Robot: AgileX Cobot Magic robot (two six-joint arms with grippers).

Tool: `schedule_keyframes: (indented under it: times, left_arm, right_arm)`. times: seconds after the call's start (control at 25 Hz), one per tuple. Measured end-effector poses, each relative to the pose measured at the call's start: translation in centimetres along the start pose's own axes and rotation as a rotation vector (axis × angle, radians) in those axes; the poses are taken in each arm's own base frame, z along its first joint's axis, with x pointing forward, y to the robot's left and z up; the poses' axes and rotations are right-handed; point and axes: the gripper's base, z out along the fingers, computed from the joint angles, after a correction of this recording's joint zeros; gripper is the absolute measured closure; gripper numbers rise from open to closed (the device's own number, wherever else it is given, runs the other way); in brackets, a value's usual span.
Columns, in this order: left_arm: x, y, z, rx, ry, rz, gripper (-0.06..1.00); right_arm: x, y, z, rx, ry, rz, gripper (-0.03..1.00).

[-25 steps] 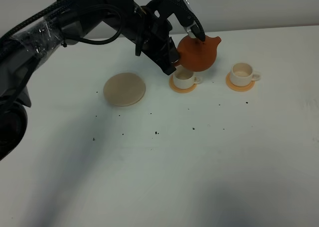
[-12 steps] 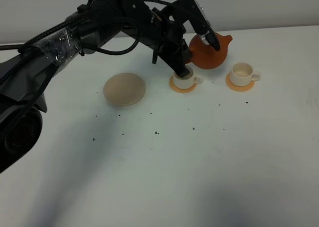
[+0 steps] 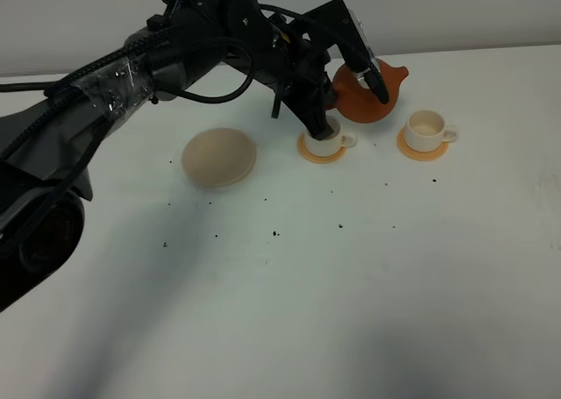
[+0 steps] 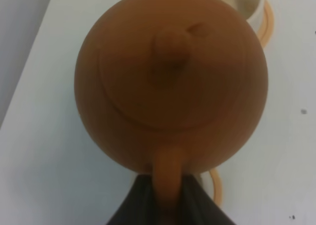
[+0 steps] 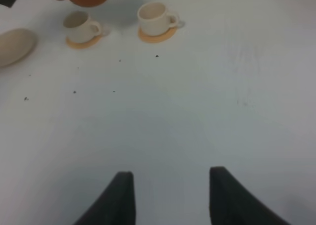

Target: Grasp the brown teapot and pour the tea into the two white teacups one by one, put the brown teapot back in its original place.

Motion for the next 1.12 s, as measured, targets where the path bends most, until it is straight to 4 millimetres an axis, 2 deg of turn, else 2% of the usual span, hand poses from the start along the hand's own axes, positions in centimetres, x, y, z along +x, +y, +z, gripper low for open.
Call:
schedule_keyframes:
  times: [0.16,0.32,1.12]
  left_arm:
    - [0.1,-0.7,1.6,-0.003,-0.002,0.017,0.82]
    - [0.0,-0.9,2.4,-0.013,-0.011,0.041,0.82]
    - [-0.3,-0.8,3.1,-0.099,-0.021,0.160,0.82]
  right_arm:
    - [0.0,0.0,0.0,0.000,0.000,0.000,0.60]
    - [0.0,0.0,0.0,0.000,0.000,0.000,0.60]
    - [0.0,0.0,0.0,0.000,0.000,0.000,0.60]
